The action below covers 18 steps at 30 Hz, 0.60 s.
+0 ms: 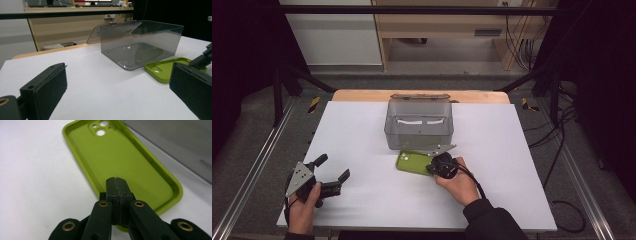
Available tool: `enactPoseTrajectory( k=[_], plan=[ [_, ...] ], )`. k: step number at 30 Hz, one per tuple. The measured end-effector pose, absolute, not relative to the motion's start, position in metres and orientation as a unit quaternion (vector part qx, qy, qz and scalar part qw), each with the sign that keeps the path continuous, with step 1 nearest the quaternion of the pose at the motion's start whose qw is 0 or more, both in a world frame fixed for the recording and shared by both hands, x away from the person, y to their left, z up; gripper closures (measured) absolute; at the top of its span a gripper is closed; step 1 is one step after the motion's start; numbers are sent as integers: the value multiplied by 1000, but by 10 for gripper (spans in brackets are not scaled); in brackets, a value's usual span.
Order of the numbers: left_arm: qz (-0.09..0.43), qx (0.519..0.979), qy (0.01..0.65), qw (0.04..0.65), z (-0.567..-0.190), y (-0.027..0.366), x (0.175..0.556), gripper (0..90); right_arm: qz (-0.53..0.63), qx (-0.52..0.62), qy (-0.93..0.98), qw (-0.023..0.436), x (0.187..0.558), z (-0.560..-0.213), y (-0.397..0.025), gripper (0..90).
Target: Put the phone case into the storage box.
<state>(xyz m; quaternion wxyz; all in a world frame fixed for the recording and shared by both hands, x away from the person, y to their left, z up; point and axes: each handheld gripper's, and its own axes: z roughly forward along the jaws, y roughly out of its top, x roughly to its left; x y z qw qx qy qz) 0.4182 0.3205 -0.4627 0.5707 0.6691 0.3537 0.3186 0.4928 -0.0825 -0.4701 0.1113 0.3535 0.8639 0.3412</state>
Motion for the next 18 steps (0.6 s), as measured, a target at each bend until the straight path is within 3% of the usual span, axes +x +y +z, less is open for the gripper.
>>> enactPoseTrajectory(
  k=[18],
  plan=[
    [320, 674, 352, 565, -463, 320, 419, 12, 363, 350, 862, 60, 444, -472, -66, 900]
  ],
)
